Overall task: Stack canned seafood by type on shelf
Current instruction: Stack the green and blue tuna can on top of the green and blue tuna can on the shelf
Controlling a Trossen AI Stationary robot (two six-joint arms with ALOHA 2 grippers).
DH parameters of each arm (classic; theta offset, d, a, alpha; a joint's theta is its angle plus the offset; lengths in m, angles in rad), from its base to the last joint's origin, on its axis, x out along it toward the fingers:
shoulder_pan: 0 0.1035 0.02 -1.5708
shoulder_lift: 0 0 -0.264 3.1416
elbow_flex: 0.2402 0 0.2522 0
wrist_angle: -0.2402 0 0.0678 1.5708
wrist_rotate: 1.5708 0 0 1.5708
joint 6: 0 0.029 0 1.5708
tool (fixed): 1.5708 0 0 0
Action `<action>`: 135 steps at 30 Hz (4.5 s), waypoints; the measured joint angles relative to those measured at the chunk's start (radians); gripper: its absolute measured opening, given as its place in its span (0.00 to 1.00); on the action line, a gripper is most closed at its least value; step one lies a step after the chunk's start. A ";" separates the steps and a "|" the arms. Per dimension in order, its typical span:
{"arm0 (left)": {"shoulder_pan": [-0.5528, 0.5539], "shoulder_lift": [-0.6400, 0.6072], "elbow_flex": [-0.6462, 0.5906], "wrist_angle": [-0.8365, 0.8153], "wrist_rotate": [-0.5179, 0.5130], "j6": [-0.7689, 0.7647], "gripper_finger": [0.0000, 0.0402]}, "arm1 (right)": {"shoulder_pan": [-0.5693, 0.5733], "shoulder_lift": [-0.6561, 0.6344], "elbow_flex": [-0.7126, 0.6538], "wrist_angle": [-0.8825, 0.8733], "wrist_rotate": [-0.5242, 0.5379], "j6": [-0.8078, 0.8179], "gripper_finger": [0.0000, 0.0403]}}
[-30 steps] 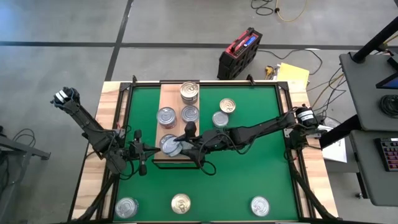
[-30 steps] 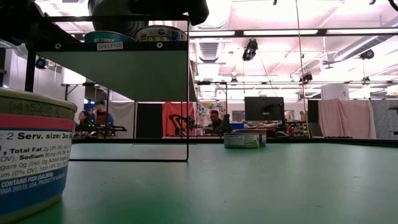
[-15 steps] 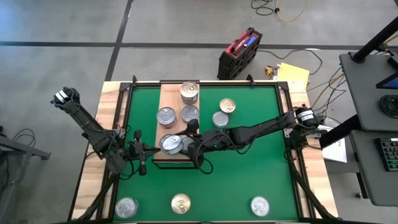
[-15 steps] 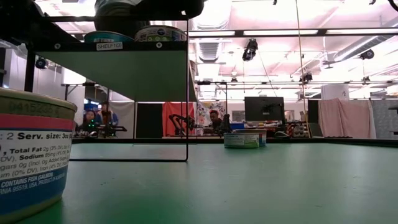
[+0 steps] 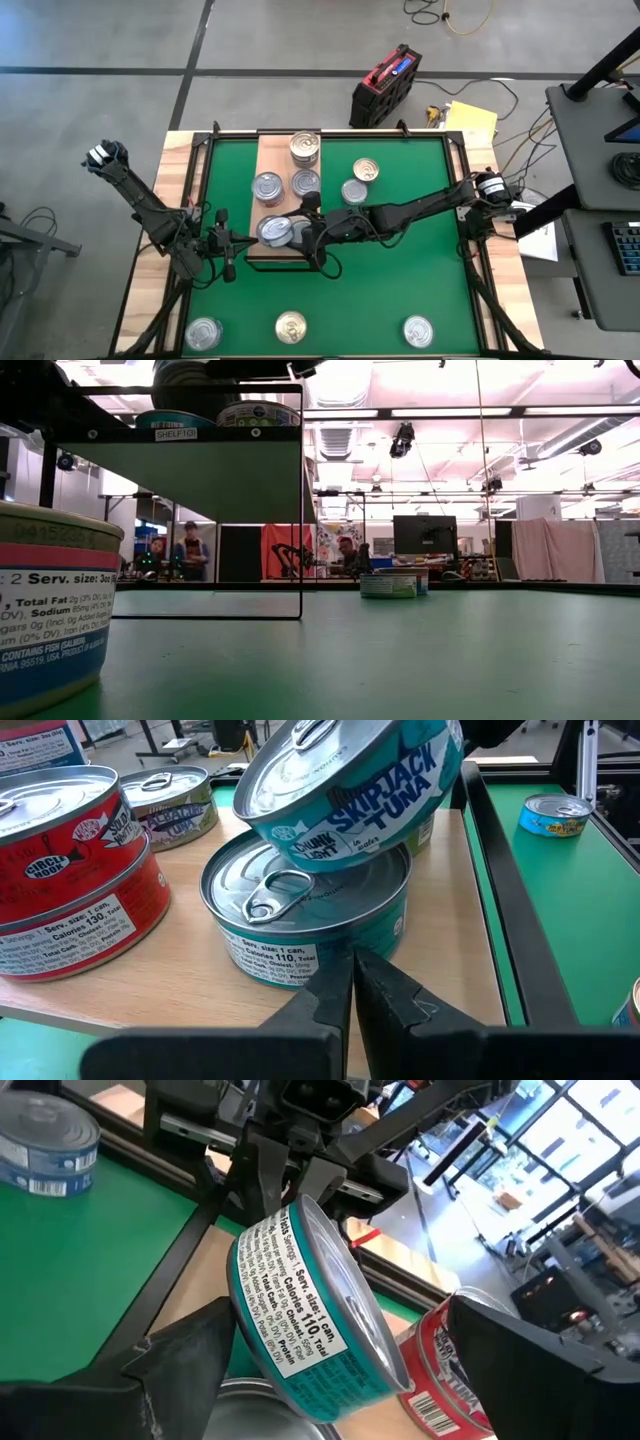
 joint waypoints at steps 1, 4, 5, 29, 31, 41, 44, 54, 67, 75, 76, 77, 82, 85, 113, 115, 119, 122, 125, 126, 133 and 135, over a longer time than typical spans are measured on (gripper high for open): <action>0.000 0.000 0.000 0.000 0.000 0.000 0.00 | 0.000 0.000 0.000 0.000 0.000 0.004 0.88; 0.000 0.000 0.000 0.000 0.000 0.000 0.00 | 0.000 0.000 0.000 -0.011 -0.001 -0.004 0.88; 0.000 0.000 0.000 0.000 0.000 0.000 0.00 | 0.000 0.000 0.000 -0.020 -0.002 -0.015 0.88; -0.003 -0.006 0.039 0.033 0.088 0.027 0.00 | 0.000 0.000 0.000 -0.059 0.002 -0.020 0.87; -0.003 -0.006 0.068 0.028 0.123 0.054 0.00 | 0.000 0.000 0.000 -0.061 0.002 -0.023 0.87; -0.004 0.001 0.179 -0.202 0.120 -0.032 0.00 | 0.015 -0.018 0.001 -0.081 0.003 -0.025 0.87; -0.004 0.001 0.179 -0.215 0.112 -0.051 0.00 | 0.022 -0.040 0.001 -0.083 0.003 -0.018 0.86; -0.004 -0.001 0.174 -0.237 0.112 -0.057 0.00 | 0.024 -0.169 0.003 -0.264 -0.051 0.264 0.63; -0.004 -0.002 0.181 -0.259 0.111 -0.057 0.00 | 0.015 -0.157 -0.082 -0.212 -0.058 0.514 0.02; -0.004 -0.009 0.195 -0.278 0.099 -0.057 0.00 | -0.003 -0.113 -0.091 -0.150 -0.050 0.514 0.02; -0.004 -0.009 0.202 -0.288 0.098 -0.057 0.00 | -0.005 -0.106 -0.091 -0.141 -0.050 0.514 0.02; -0.004 -0.008 0.207 -0.304 0.098 -0.057 0.00 | -0.008 -0.103 -0.091 -0.138 -0.050 0.514 0.02; -0.003 -0.008 0.216 -0.341 0.096 -0.058 0.00 | -0.014 -0.084 -0.092 -0.124 -0.048 0.515 0.02; -0.003 -0.007 0.214 -0.350 0.096 -0.071 0.00 | -0.015 -0.080 -0.092 -0.118 -0.047 0.518 0.02; -0.003 0.000 0.212 -0.354 0.095 -0.080 0.00 | -0.021 -0.071 -0.092 -0.071 -0.045 0.487 0.02; -0.003 0.000 0.212 -0.354 0.095 -0.080 0.00 | -0.021 -0.071 -0.092 -0.071 -0.044 0.486 0.02; -0.003 0.000 0.212 -0.354 0.095 -0.080 0.00 | -0.021 -0.068 -0.092 -0.071 -0.044 0.486 0.02; -0.003 0.000 0.211 -0.354 0.095 -0.080 0.00 | -0.025 -0.056 -0.092 -0.067 -0.045 0.486 0.02; -0.003 0.000 0.211 -0.354 0.095 -0.080 0.00 | -0.030 -0.045 -0.092 -0.063 -0.044 0.487 0.02; -0.003 0.000 0.211 -0.353 0.095 -0.080 0.00 | -0.030 -0.041 -0.092 -0.054 -0.044 0.487 0.02; -0.003 0.000 0.211 -0.354 0.095 -0.080 0.00 | -0.031 -0.040 -0.092 -0.029 -0.044 0.475 0.02; -0.003 0.000 0.211 -0.354 0.095 -0.080 0.00 | -0.031 -0.040 -0.092 -0.027 -0.044 0.472 0.02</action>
